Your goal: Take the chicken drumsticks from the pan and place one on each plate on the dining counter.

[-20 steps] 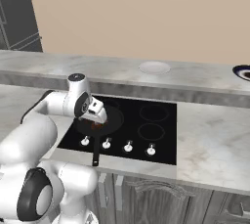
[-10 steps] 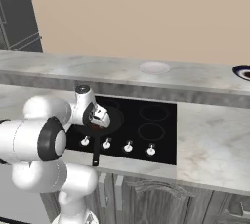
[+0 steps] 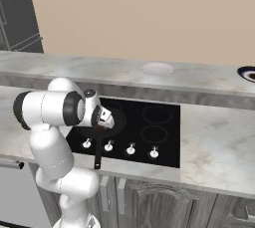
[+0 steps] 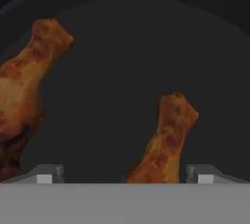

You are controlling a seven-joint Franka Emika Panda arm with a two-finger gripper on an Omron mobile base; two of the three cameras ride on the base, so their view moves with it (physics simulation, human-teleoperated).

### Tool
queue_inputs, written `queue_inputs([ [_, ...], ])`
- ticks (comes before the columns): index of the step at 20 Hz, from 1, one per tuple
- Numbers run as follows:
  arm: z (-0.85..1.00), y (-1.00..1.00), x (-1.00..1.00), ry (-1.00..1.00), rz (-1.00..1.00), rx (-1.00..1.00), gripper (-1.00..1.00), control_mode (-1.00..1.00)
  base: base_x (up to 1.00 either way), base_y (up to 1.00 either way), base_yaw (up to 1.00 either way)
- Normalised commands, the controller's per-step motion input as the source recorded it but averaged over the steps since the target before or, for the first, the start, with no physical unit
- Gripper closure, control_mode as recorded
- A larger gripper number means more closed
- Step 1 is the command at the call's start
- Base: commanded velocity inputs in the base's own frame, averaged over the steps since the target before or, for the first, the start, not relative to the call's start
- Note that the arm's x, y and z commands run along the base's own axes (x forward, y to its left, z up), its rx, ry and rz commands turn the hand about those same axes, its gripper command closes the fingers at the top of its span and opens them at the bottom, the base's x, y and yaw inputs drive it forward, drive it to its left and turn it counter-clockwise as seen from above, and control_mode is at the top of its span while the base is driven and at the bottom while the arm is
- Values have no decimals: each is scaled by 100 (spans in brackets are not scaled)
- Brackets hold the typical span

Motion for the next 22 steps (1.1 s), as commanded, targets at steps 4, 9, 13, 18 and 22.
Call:
queue_inputs([
  [4, -33, 1, 0, 4, -6, 0, -100, -100, 0, 0, 0],
  [9, -35, 0, -3, 4, -10, 0, 100, -100, 0, 0, 0],
  [13, -32, 0, 0, 1, -7, 1, 100, -100, 0, 0, 0],
  [18, -6, -6, -18, -1, -7, 4, 100, -100, 0, 0, 0],
  [22, 13, -12, -39, -1, -8, 5, 100, -100, 0, 0, 0],
])
